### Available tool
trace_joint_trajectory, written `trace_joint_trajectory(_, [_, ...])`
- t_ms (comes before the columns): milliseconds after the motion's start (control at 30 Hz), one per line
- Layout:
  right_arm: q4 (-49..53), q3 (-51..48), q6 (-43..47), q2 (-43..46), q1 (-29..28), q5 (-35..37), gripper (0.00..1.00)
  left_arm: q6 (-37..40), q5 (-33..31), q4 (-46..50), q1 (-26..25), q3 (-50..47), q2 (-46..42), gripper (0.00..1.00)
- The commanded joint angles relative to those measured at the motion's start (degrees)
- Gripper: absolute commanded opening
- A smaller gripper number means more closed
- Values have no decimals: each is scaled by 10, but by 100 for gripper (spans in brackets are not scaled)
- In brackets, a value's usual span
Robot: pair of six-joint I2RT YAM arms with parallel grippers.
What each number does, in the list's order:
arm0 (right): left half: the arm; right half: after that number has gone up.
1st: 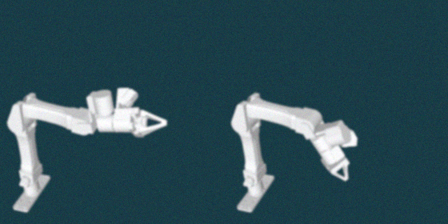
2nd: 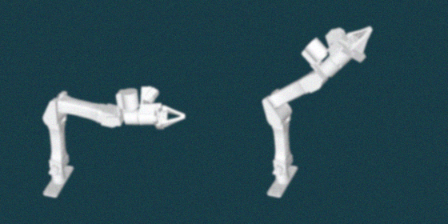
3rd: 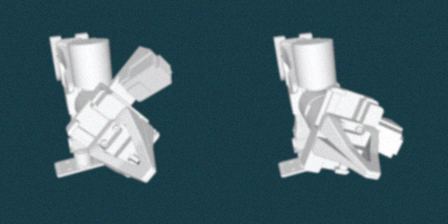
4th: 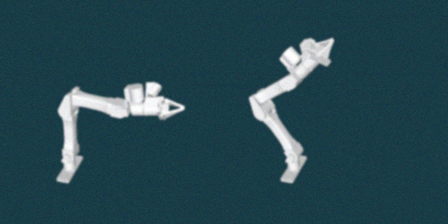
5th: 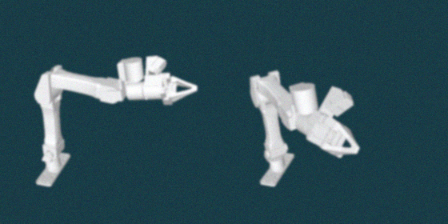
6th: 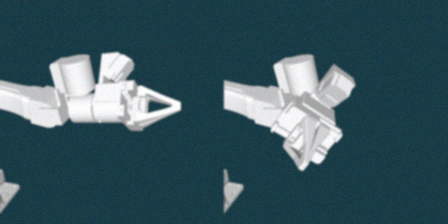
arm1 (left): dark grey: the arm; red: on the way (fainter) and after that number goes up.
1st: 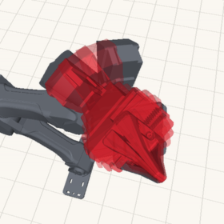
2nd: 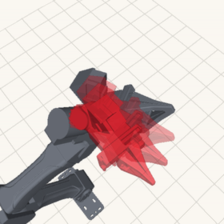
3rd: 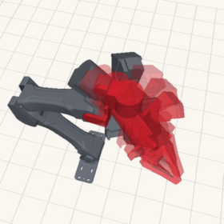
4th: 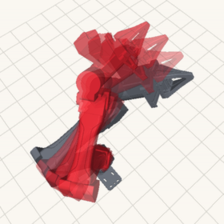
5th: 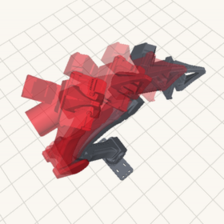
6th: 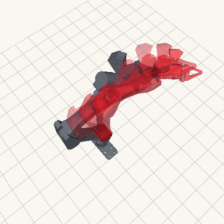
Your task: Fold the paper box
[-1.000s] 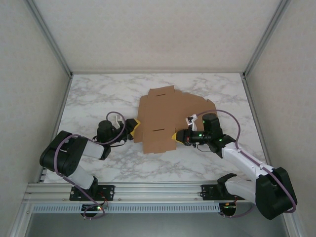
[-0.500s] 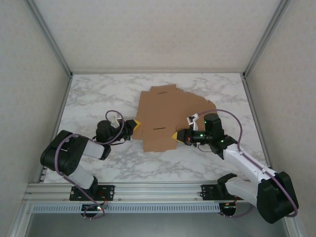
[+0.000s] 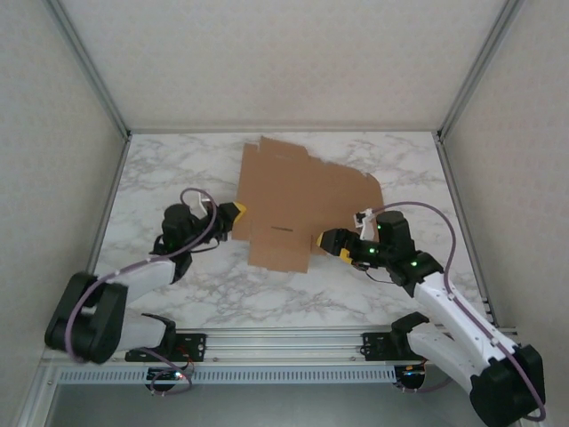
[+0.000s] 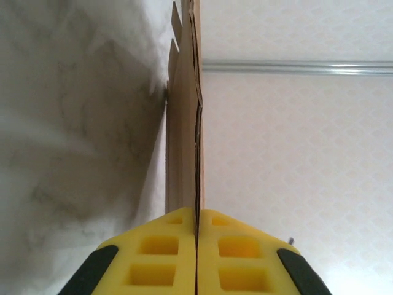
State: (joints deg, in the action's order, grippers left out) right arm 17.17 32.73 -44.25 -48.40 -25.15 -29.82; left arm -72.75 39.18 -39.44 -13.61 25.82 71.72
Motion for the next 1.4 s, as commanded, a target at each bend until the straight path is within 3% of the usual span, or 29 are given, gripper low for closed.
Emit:
trace_joint_trajectory(0, [121, 62, 52, 31, 2, 123, 99, 161, -96, 285, 21, 127, -88, 0])
trace_joint_trajectory(167, [205, 135, 91, 26, 3, 166, 99, 294, -250, 579, 26, 356, -98, 0])
trace_joint_trajectory(300, [228, 166, 112, 18, 2, 170, 99, 395, -338, 704, 23, 508, -82, 0])
trace_joint_trajectory(400, [233, 176, 123, 8, 3, 174, 99, 435, -377, 752, 23, 585, -73, 0])
trace_joint_trajectory(533, [240, 180, 130, -14, 2, 178, 98, 462, -380, 787, 6, 631, -40, 0])
trace_joint_trajectory(700, [236, 169, 129, -18, 2, 186, 98, 485, -416, 809, -105, 650, 47, 0])
trace_joint_trajectory(767, [241, 167, 130, -18, 2, 195, 98, 495, -399, 818, -151, 664, 101, 0])
trace_joint_trajectory(900, [280, 174, 124, -26, 2, 268, 98, 494, -392, 811, -243, 687, 214, 0])
trace_joint_trajectory(967, [296, 181, 123, -34, 3, 299, 98, 474, -357, 767, -269, 674, 255, 0])
trace_joint_trajectory(1133, [308, 193, 113, -44, 7, 349, 98, 395, -229, 616, -284, 598, 322, 0])
trace_joint_trajectory(1233, [312, 197, 99, -51, 17, 369, 98, 353, -200, 549, -293, 555, 350, 0])
trace_joint_trajectory(1367, [281, 186, 76, -60, 64, 311, 96, 296, -177, 447, -297, 477, 355, 0])
